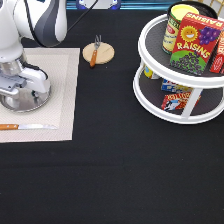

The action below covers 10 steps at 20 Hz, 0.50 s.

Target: Arrange plate and fork

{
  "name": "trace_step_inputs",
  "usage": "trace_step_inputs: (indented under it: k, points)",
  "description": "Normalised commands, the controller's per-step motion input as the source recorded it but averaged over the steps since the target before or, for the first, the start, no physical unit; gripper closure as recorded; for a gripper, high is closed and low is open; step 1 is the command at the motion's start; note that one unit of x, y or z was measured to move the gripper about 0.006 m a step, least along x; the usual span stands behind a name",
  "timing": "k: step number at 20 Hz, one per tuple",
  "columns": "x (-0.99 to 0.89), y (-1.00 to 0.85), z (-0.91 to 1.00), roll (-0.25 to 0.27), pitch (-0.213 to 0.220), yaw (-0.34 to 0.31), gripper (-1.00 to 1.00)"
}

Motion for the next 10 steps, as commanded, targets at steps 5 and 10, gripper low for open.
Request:
trace_step_inputs:
  k: [5, 10]
  points:
    - [-0.62, 0.51, 0.69, -0.030, -0.116, 0.047, -1.00]
    - [-0.56, 0.59, 0.50, -0.061, -0.107, 0.034, -1.00]
